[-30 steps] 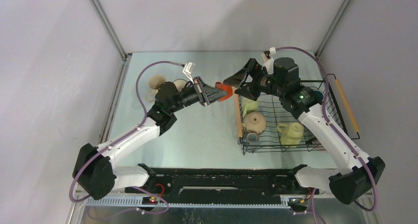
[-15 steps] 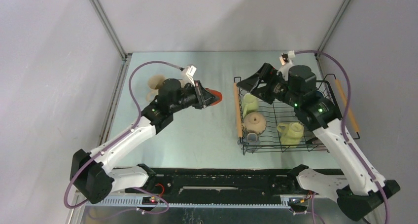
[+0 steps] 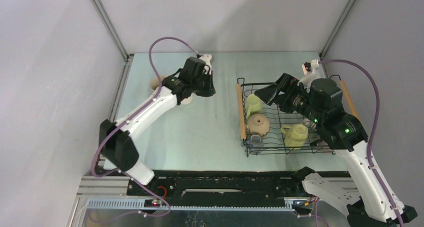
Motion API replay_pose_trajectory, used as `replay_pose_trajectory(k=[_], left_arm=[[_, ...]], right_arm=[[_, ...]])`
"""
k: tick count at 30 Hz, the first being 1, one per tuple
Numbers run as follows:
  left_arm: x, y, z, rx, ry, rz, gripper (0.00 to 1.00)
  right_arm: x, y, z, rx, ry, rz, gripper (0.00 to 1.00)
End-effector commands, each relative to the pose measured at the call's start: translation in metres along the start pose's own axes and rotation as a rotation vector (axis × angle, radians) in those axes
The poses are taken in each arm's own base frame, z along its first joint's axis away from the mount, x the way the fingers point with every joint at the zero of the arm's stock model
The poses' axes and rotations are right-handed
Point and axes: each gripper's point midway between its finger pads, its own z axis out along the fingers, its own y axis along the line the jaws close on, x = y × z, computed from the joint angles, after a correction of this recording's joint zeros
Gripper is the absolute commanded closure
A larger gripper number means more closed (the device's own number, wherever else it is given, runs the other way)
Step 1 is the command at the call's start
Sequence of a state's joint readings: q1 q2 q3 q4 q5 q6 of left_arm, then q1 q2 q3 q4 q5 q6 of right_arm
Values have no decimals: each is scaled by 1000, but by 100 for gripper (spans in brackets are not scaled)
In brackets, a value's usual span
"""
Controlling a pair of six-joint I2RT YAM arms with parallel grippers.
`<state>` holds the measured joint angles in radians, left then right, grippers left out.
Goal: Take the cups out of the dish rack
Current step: Place the cup at the center of the board.
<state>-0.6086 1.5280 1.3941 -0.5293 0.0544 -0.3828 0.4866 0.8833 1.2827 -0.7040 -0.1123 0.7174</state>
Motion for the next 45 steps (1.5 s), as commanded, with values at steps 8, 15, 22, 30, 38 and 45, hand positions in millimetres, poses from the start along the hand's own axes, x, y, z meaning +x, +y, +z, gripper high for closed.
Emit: replay_pose_trajectory(k=[8, 15, 22, 30, 38, 45], left_arm=[[-33, 43, 52, -252, 112, 181, 100], [-17, 68, 89, -305, 216, 183, 100], [0, 88, 110, -339, 297, 185, 100], [17, 106, 127, -379, 353, 181, 100], [28, 118, 139, -396, 389, 174, 100], [32, 119, 143, -386, 402, 169, 100]], right_arm=[[-7, -4, -37, 33, -51, -52, 1], [-7, -15, -46, 76, -69, -64, 0], [-6, -17, -43, 89, -60, -64, 0], [-2, -20, -33, 94, -33, -62, 0], [0, -23, -33, 107, -28, -66, 0], [1, -25, -33, 113, -24, -65, 0]])
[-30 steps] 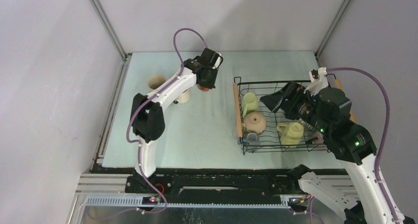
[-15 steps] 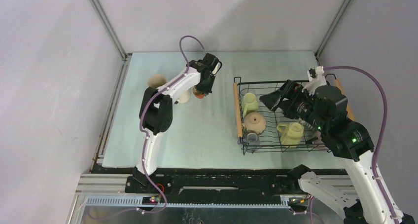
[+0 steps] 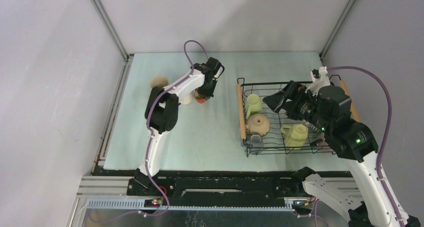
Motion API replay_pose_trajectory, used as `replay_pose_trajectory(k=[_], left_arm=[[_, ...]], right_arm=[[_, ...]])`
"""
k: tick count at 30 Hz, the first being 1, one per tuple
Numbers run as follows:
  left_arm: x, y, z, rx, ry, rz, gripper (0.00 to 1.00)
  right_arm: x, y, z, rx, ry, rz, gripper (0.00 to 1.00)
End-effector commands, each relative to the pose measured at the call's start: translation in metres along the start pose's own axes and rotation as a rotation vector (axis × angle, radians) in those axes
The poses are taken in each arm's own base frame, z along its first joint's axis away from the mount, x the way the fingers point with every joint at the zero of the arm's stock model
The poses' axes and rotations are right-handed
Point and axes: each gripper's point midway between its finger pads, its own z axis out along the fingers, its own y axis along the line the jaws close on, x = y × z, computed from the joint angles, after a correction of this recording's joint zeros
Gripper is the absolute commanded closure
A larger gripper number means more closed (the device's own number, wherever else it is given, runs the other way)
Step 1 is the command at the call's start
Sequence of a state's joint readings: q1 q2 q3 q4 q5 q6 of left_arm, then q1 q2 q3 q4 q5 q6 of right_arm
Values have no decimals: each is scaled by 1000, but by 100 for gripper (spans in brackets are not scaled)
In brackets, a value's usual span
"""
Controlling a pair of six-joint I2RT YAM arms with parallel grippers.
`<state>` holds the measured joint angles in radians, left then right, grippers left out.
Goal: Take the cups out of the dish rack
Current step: Place the cup at the center of the board.
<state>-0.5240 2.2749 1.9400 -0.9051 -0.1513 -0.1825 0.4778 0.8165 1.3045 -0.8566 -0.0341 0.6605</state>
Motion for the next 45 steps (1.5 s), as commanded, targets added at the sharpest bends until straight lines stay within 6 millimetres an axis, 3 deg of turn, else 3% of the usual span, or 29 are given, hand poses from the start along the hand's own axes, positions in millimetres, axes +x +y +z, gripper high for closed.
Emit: replay_pose_trajectory(k=[1, 9, 14, 22, 32, 37, 42, 44, 45], left_arm=[[-31, 1, -19, 9, -88, 1, 99], [-28, -2, -15, 21, -71, 4, 85], [-28, -2, -16, 27, -72, 5, 81], [-38, -4, -36, 47, -117, -2, 69], [-60, -9, -104, 120, -251, -25, 47], [-66, -4, -155, 140, -342, -37, 34], [-58, -6, -199, 198, -426, -62, 17], [-50, -9, -210, 224, -452, -69, 2], [-47, -11, -216, 236, -467, -71, 0]], right_arm=[[-3, -2, -4, 8, -11, -17, 0], [-3, -3, -5, 10, -12, -18, 0], [-3, -4, -6, 11, -13, -19, 0], [-2, -4, -8, 10, -15, -17, 0], [-1, -6, -8, 24, -10, -14, 0], [1, -13, -9, 55, -8, -16, 0], [-1, -29, -10, 133, -26, -22, 0], [0, -36, -11, 166, -30, -24, 0], [0, -39, -11, 181, -31, -26, 0]])
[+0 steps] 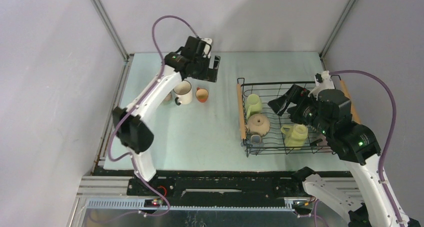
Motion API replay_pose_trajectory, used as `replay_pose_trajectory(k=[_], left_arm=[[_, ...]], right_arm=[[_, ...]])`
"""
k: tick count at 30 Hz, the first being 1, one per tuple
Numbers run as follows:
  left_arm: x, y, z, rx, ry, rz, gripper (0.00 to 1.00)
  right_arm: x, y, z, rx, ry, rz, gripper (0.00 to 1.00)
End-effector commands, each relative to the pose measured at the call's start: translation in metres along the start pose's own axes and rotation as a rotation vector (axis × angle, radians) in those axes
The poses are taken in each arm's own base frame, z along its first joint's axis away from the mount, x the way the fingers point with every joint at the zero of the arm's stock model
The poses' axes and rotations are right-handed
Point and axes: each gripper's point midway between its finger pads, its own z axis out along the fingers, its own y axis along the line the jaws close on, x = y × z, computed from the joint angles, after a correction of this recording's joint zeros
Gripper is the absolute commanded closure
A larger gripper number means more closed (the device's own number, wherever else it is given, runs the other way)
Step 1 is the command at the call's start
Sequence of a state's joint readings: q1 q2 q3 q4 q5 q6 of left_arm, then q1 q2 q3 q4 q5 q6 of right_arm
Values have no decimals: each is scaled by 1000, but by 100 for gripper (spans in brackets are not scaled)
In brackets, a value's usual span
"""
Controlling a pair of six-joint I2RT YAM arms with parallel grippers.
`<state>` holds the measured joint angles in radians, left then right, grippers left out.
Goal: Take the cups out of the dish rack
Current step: Place the cup at the center of the board, then unload the cup from the dish rack.
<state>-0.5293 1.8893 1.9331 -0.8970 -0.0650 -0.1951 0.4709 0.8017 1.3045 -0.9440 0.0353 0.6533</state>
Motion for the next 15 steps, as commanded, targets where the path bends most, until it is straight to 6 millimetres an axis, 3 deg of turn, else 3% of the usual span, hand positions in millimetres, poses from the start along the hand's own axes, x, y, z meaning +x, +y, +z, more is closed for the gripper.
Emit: replay_pose_trajectory(k=[1, 8, 15], left_arm=[[-9, -18, -50, 86, -116, -30, 0], [7, -39, -98, 197, -203, -50, 0], [40, -60, -135, 314, -258, -33, 0]], right_arm=[[-6, -18, -3, 89, -39, -18, 0], [8, -52, 4, 233, -23, -1, 0], [25, -97, 14, 434, -1, 54, 0]])
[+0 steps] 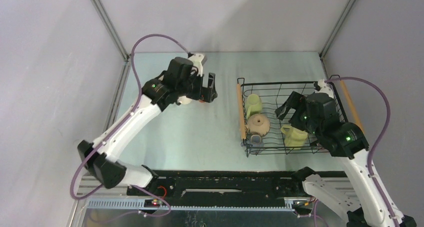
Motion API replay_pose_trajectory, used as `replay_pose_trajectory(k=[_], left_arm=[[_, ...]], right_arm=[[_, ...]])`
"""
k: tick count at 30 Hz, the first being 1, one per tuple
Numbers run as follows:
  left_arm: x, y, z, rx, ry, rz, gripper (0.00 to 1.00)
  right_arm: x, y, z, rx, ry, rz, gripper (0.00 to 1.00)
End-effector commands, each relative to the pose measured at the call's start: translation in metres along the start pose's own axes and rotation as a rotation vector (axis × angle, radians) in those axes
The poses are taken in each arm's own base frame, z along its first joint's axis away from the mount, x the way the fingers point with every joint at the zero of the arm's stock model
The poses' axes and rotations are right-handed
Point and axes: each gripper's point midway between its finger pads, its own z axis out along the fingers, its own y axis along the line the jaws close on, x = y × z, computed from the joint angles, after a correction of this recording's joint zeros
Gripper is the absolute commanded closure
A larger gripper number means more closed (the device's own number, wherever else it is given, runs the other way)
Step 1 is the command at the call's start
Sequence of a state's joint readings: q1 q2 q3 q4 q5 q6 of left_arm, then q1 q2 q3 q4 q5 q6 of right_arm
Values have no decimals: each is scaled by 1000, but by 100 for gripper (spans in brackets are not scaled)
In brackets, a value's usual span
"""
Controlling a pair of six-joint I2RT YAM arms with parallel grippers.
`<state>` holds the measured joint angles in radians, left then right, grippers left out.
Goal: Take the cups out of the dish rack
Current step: Unload the cup from the dish rack.
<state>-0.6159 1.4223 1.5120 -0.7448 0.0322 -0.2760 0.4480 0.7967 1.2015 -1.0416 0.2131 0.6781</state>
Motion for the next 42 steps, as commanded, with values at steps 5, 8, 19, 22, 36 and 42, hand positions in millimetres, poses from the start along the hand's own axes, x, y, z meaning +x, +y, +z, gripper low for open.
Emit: replay_pose_trajectory(k=[5, 8, 19, 22, 36, 42], left_arm=[[22, -39, -41, 185, -90, -1, 0], [36, -42, -46, 208, -77, 11, 0], [63, -36, -59, 229, -77, 47, 0], [68, -35, -60, 238, -74, 52, 0], [86, -33, -53, 254, -65, 60, 0], [89, -36, -50, 277, -65, 56, 0]], right_arm=[[8, -65, 18, 326, -8, 87, 0], [10, -85, 23, 403, -5, 114, 0], [31, -121, 52, 554, 113, 127, 0], [42, -131, 59, 619, 170, 126, 0], [61, -151, 76, 725, 239, 116, 1], [62, -151, 82, 708, 227, 127, 11]])
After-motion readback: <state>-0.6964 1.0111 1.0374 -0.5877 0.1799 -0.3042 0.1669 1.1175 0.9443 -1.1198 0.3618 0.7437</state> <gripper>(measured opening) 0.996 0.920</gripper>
